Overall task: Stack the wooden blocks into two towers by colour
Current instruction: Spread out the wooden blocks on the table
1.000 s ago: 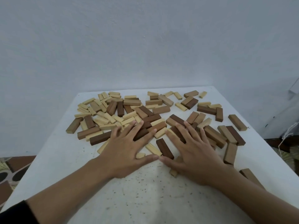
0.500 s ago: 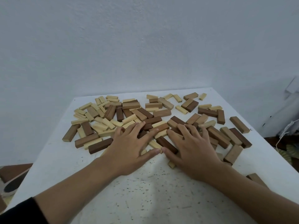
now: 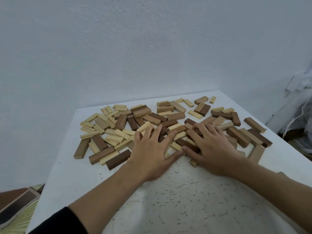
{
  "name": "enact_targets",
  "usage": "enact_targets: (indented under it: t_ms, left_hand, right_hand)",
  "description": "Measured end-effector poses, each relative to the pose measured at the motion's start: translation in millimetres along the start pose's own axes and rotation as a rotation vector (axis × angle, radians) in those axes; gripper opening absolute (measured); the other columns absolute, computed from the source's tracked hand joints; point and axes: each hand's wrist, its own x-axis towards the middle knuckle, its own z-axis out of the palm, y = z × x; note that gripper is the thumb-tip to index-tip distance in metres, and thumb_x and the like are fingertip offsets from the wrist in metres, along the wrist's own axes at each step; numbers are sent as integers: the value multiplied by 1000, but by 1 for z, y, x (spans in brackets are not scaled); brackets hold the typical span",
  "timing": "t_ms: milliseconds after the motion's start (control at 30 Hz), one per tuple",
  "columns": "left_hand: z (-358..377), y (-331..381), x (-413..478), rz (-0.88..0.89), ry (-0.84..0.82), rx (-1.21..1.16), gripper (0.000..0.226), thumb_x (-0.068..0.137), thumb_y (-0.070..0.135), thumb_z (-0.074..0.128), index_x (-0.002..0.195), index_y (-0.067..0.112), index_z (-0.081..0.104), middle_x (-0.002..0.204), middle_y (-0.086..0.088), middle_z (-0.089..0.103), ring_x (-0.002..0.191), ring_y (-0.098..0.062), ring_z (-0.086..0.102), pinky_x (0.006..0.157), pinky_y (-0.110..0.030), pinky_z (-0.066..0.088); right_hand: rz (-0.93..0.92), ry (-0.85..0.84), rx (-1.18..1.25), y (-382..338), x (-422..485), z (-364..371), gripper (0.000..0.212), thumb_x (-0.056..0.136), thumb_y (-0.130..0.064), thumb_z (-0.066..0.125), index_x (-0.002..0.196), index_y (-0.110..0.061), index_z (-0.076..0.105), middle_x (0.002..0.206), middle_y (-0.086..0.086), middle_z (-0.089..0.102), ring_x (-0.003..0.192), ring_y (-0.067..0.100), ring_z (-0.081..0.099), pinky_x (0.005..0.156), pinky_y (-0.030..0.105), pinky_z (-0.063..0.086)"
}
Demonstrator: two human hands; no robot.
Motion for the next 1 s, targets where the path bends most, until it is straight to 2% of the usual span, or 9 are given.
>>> enact_targets:
  t_ms: [300,633,800,867,933,1000]
  left_hand:
    - [2,2,9,-43,-13,2,76,88,87,3,155,52,8,169,-2,15,151,-29,13,115,-61,15]
    - [-1,3,18,-110,-34,-26,75,87,88,6,155,55,8,168,2,18,152,-28,13,116,-62,15]
    - [-8,8,14,-141,-12,-73,72,89,86,14,154,54,12,168,6,19,152,-24,12,116,-59,17]
    - [-15,15,11,-126,32,-74,72,88,86,10,152,55,18,165,8,22,151,-20,16,115,-58,19]
    - [-21,25,8,-84,81,-104,72,88,83,8,150,52,27,160,12,29,146,-14,23,113,-53,22]
    - [-23,40,4,-26,121,-176,66,91,79,13,145,50,38,151,17,37,141,-8,29,110,-48,24]
  right_hand:
    - [-26,3,-27,5,10,-2,60,99,-67,16,134,-29,47,134,-2,44,127,21,39,106,41,36]
    - [-65,10,17,12,25,-3,58,100,-65,20,135,-27,46,135,-1,41,128,22,36,106,43,37]
    - [-75,-8,214,22,13,-22,61,100,-66,22,149,-31,36,148,-6,38,141,19,32,114,41,30]
    - [-80,34,272,35,-1,-34,56,101,-64,27,146,-33,41,148,-10,39,140,15,33,111,38,34]
    - [-57,95,302,53,-19,-40,46,102,-58,36,137,-32,51,142,-15,44,134,10,38,102,33,38]
    - [-63,186,366,71,-39,-40,32,102,-49,47,126,-32,60,133,-17,51,126,7,44,100,35,42]
